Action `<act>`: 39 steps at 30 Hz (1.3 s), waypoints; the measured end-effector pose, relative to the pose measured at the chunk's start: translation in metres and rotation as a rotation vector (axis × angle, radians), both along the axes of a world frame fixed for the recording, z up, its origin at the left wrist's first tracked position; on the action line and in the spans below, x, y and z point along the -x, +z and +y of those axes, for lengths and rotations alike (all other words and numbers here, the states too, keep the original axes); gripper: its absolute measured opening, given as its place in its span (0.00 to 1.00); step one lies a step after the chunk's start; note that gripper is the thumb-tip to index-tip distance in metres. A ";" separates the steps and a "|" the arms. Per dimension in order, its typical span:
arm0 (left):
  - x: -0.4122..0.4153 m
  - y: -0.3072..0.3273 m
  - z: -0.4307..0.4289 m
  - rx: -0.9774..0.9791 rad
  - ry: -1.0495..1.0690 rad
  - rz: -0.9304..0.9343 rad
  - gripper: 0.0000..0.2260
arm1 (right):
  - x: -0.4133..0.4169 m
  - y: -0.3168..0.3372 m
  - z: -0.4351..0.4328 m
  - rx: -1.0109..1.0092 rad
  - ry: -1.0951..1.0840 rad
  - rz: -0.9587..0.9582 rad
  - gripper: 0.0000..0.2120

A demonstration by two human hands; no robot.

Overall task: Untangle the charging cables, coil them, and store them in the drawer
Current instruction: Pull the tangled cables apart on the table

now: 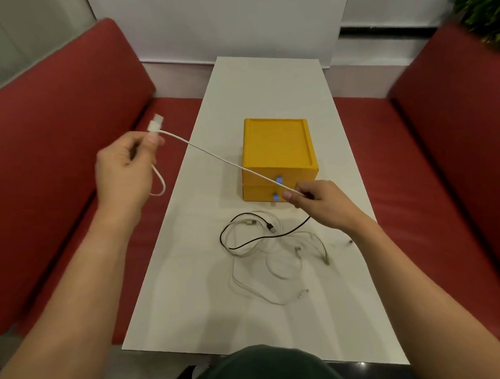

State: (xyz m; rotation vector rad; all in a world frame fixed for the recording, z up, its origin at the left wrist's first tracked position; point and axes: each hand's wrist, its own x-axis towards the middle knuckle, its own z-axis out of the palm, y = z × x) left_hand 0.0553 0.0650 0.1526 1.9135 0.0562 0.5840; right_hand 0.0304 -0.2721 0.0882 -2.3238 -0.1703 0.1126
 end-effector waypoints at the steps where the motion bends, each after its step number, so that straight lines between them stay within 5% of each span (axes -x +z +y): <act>1: 0.000 0.004 0.005 0.042 0.016 -0.005 0.07 | 0.000 -0.007 -0.004 0.001 -0.018 -0.008 0.22; 4: 0.005 0.008 0.014 0.084 -0.050 0.018 0.08 | 0.000 -0.021 -0.009 0.065 -0.015 -0.056 0.13; 13: 0.023 -0.002 -0.034 0.195 -0.406 0.208 0.11 | -0.006 -0.021 0.030 0.010 -0.011 -0.207 0.16; 17: 0.029 -0.009 -0.068 0.148 -0.470 0.338 0.22 | -0.010 -0.008 0.051 0.242 0.016 -0.412 0.15; 23: 0.035 -0.018 -0.094 -0.093 -0.577 0.601 0.25 | -0.016 -0.009 0.068 0.354 -0.012 -0.615 0.11; 28: 0.039 -0.013 -0.087 -0.212 -0.651 0.601 0.20 | -0.016 0.009 0.062 0.062 -0.032 -0.490 0.10; 31: 0.031 -0.012 -0.071 -0.169 -0.587 0.540 0.09 | -0.018 0.024 0.047 -0.097 -0.079 -0.334 0.10; 36: 0.034 -0.005 -0.090 -0.069 -0.605 0.593 0.22 | -0.018 0.030 0.053 0.076 -0.130 -0.456 0.07; 39: 0.038 -0.011 -0.105 -0.103 -0.664 0.626 0.24 | -0.021 0.028 0.069 0.239 -0.108 -0.459 0.15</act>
